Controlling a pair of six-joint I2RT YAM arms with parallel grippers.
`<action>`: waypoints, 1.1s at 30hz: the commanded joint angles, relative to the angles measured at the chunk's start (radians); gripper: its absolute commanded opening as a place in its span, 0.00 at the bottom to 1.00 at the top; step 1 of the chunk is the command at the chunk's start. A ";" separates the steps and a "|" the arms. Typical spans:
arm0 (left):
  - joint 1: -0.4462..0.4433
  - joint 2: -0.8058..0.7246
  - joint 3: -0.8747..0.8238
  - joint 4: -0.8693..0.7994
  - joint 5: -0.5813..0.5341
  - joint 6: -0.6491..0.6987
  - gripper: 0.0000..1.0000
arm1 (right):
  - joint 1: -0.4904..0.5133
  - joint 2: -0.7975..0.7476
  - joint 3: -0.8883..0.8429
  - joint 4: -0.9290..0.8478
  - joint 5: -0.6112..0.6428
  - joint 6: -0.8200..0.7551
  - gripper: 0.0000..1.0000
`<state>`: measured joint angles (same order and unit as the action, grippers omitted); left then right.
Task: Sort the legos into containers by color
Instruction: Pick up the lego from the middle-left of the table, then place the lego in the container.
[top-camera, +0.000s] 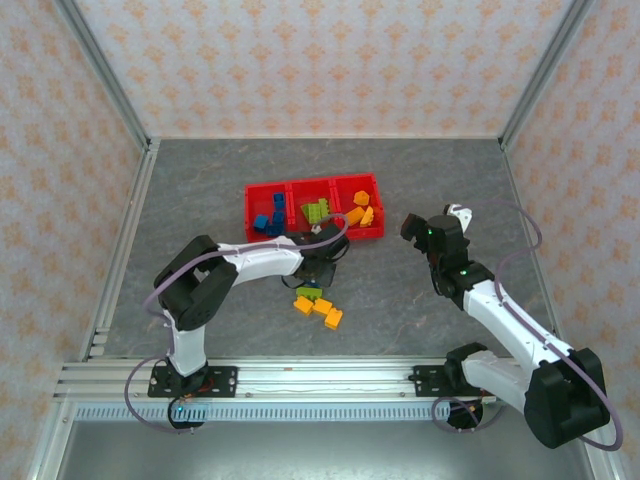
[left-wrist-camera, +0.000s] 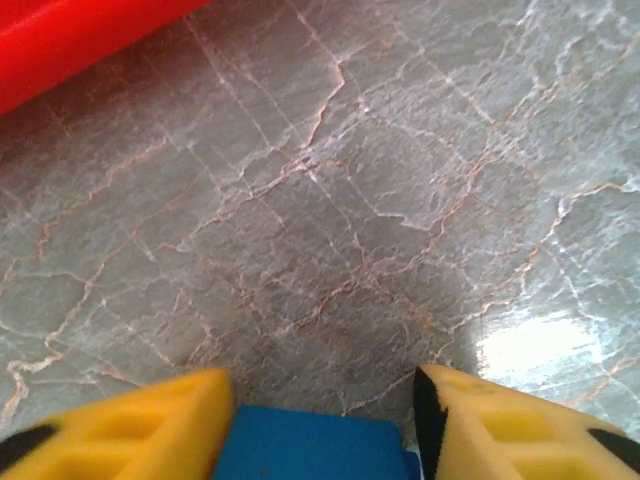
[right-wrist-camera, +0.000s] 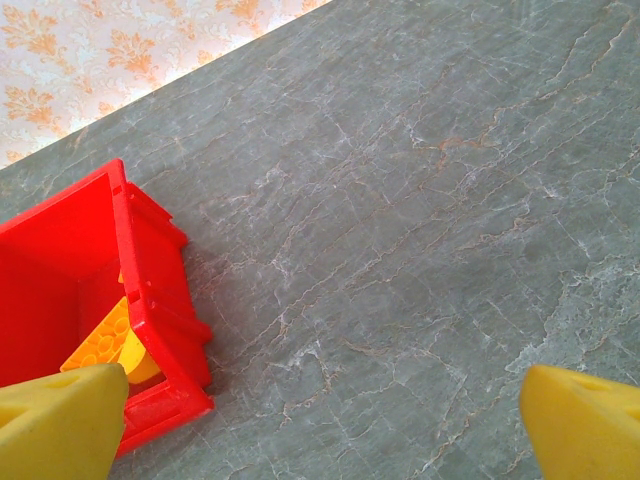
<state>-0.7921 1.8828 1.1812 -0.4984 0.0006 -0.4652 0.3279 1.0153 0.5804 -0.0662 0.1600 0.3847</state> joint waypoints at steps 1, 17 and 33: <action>-0.008 0.013 0.018 -0.052 -0.013 0.006 0.45 | -0.007 0.002 0.006 -0.010 0.026 0.000 1.00; 0.110 -0.167 0.038 -0.081 -0.175 -0.013 0.35 | -0.007 -0.006 0.003 -0.012 0.028 -0.003 1.00; 0.410 -0.123 0.202 0.124 -0.333 0.069 0.35 | -0.007 -0.019 0.022 -0.031 0.045 -0.023 1.00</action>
<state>-0.4019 1.7008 1.3369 -0.4103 -0.2764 -0.4347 0.3279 1.0142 0.5816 -0.0734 0.1642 0.3805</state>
